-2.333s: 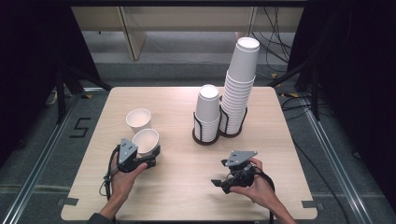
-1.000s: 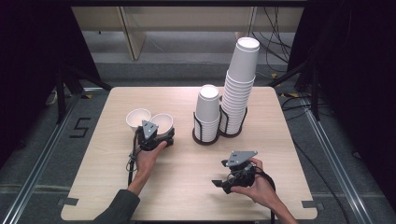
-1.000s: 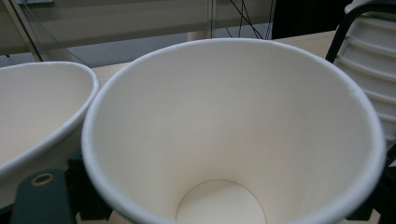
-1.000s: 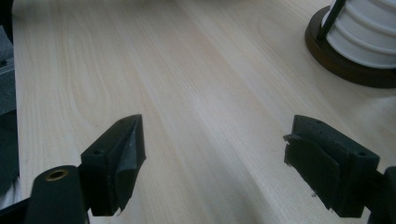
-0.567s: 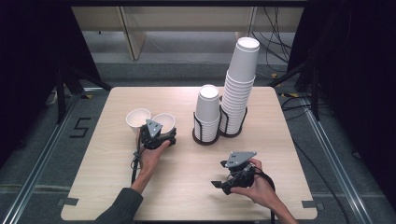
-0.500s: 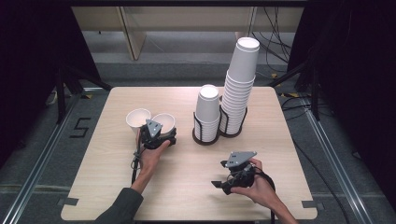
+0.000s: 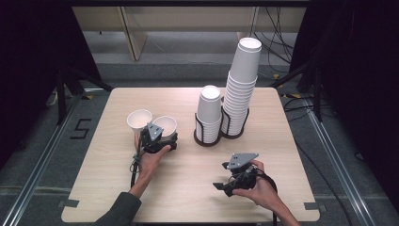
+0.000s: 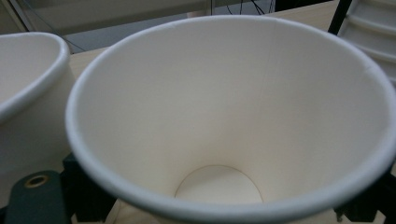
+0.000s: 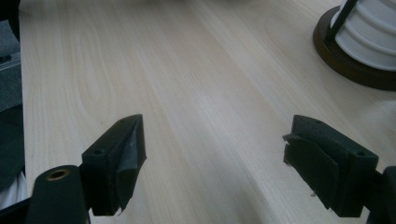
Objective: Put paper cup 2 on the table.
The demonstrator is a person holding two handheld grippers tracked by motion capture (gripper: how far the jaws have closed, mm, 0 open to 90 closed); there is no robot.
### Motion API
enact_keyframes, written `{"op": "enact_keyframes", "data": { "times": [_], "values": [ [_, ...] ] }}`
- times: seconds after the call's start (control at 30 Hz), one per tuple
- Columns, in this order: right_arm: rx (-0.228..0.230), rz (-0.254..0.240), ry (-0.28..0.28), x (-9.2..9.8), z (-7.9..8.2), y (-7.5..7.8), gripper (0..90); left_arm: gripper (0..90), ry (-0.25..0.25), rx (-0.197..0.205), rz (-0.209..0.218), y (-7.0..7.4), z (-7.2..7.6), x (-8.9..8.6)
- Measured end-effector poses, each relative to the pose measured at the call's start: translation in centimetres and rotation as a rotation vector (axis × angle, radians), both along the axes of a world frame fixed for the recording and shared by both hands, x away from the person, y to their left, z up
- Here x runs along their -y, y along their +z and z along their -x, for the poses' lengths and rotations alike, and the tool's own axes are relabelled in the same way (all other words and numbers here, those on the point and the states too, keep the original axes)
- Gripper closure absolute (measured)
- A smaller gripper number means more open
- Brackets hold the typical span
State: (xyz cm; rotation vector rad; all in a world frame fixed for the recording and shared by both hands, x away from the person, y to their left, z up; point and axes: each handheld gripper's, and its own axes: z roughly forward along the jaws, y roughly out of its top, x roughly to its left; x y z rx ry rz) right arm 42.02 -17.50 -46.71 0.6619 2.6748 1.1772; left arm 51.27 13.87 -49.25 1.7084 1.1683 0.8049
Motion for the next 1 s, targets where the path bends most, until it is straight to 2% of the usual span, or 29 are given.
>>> {"op": "enact_keyframes", "data": {
  "times": [0.07, 0.13, 0.4, 0.47, 0.5, 0.53, 0.63, 0.7, 0.8, 1.0],
  "values": [
    [0.015, -0.002, 0.006, 0.0, -0.1, 0.0, 20.5, 13.0, -0.003, -0.008, -0.016, 0.0, 0.1, -0.1],
    [-0.005, 0.001, -0.001, 0.0, 0.0, 0.0, 20.5, 13.1, -0.008, -0.009, -0.027, -0.2, 0.2, -0.1],
    [0.001, -0.001, 0.011, 0.0, -0.1, 0.0, 20.7, 14.3, -0.016, -0.05, -0.049, -0.6, 0.8, -0.4],
    [0.0, 0.004, 0.009, 0.0, -0.1, 0.0, 20.6, 14.3, -0.02, -0.052, -0.033, -0.8, 1.0, -0.5],
    [-0.001, 0.003, 0.01, 0.0, 0.0, 0.0, 20.6, 14.3, -0.02, -0.066, -0.043, -0.7, 1.2, -0.6],
    [0.0, -0.001, 0.007, 0.0, 0.0, 0.0, 20.7, 14.3, -0.022, -0.057, -0.035, -0.8, 1.3, -0.6],
    [0.009, 0.001, 0.005, 0.1, -0.1, 0.1, 20.6, 14.3, -0.036, -0.065, -0.039, -0.7, 1.8, -0.9],
    [-0.002, -0.005, 0.0, 0.1, 0.0, 0.0, 20.7, 14.3, -0.051, -0.066, -0.034, -0.6, 2.3, -1.0],
    [-0.002, -0.006, -0.002, 0.1, -0.1, 0.1, 20.5, 14.3, -0.053, -0.058, -0.034, -0.4, 3.2, -1.3],
    [0.003, -0.012, -0.006, 0.3, -0.1, 0.1, 20.3, 14.3, -0.092, -0.05, 0.009, 0.1, 5.6, -1.7]
  ]
}}
